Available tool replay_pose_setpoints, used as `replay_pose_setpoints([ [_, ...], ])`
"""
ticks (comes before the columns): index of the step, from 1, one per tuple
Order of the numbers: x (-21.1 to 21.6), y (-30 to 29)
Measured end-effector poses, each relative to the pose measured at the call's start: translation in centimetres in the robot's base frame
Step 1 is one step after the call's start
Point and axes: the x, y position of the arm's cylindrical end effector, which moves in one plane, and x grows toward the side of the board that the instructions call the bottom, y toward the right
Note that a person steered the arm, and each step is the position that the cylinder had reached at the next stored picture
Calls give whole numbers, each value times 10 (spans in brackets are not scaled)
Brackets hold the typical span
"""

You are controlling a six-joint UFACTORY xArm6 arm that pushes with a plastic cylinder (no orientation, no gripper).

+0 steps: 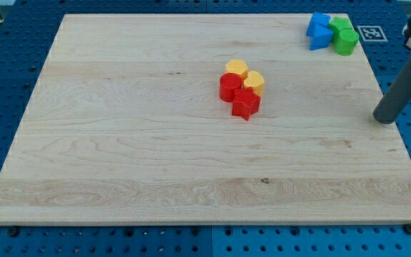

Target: Point at blue cube

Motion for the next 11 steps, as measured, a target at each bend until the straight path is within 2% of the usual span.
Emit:
replay_pose_setpoints([
  [1,0,0],
  [2,3,20],
  [3,7,65],
  [4,7,65],
  [5,-39,67],
  [6,-121,58],
  [8,-254,25],
  [9,-273,3],
  [11,-272,-19],
])
